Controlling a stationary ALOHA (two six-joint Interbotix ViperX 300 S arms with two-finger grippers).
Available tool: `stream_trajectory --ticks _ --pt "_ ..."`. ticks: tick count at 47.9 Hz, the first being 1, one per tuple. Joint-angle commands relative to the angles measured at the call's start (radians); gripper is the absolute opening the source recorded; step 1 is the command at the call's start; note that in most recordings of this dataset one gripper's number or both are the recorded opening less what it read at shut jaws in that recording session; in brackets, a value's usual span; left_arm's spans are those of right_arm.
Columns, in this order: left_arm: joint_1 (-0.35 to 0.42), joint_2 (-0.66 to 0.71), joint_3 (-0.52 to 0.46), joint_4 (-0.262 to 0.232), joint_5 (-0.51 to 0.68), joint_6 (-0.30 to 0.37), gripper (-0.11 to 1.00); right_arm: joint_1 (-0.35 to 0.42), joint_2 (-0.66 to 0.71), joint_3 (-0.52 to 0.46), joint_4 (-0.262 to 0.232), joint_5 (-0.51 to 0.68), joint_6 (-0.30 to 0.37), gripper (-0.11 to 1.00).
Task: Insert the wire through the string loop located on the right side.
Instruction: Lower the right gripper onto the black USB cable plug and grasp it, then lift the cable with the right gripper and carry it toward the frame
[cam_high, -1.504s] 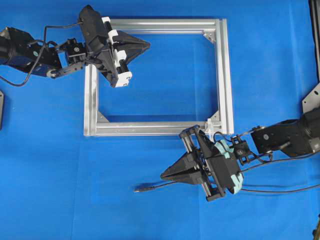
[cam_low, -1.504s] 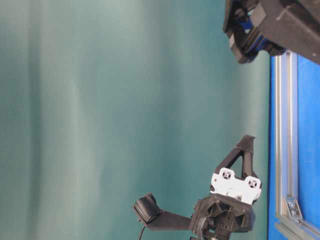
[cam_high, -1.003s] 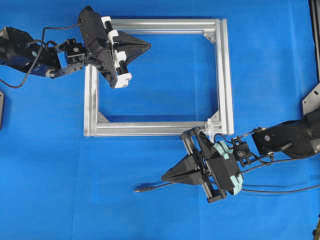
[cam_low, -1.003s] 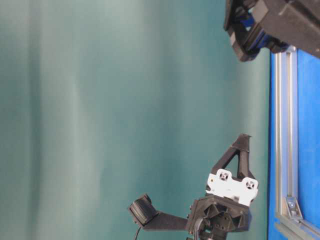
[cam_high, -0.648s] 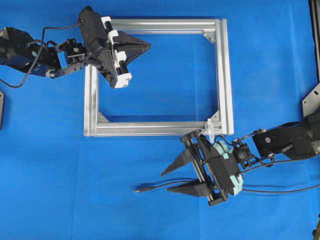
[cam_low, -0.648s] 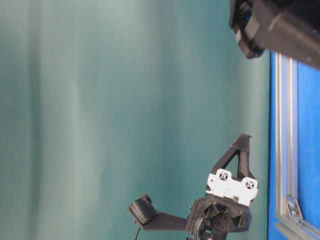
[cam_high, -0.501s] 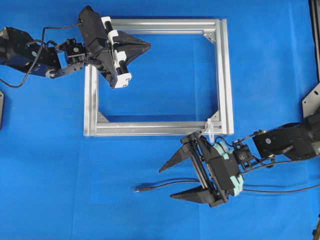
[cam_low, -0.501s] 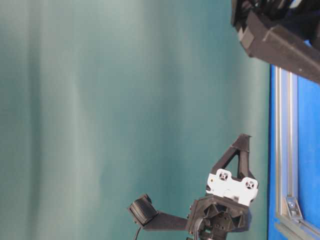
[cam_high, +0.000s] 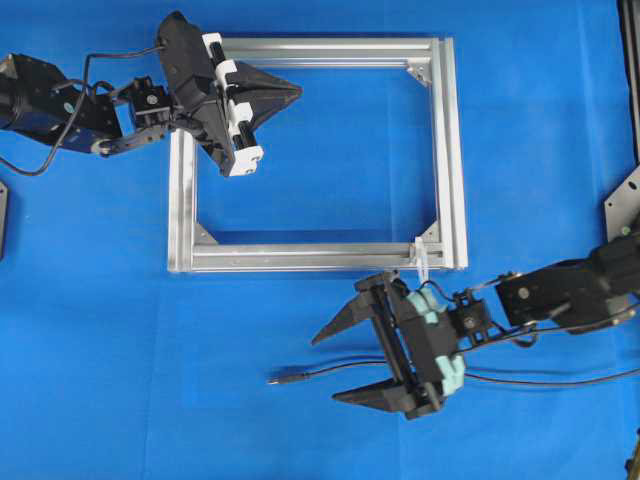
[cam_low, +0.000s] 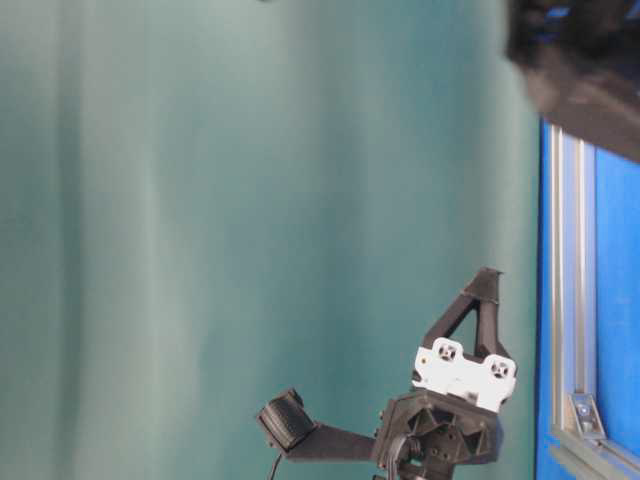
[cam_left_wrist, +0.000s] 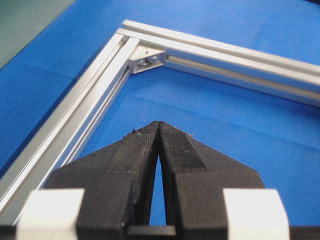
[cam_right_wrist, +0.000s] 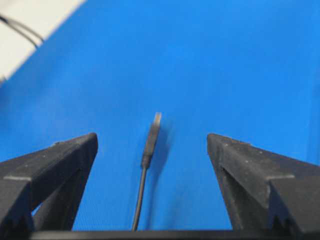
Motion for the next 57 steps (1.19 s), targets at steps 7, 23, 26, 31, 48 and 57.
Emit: stream_trajectory --ticks 7,23,26,31,48,57 --pt "-0.002 -0.029 -0.008 0.003 -0.005 -0.003 0.00 0.011 0.058 -0.049 0.034 -0.009 0.002 0.86" --pt "-0.002 -0.029 -0.002 0.003 -0.006 -0.003 0.00 0.015 0.123 -0.067 0.074 -0.011 0.002 0.86" --pt "-0.003 -0.029 -0.002 0.003 -0.006 -0.003 0.00 0.017 0.123 -0.067 0.074 -0.011 0.002 0.85" --pt "-0.002 -0.029 -0.002 0.003 -0.006 -0.003 0.00 0.017 0.123 -0.067 0.074 -0.009 0.002 0.82" --pt "-0.003 -0.029 -0.003 0.003 -0.005 -0.003 0.00 0.014 0.129 -0.067 0.071 0.006 -0.009 0.09" --pt "-0.002 -0.029 -0.003 0.003 -0.006 -0.003 0.00 0.014 0.129 -0.067 0.069 0.017 -0.009 -0.03"
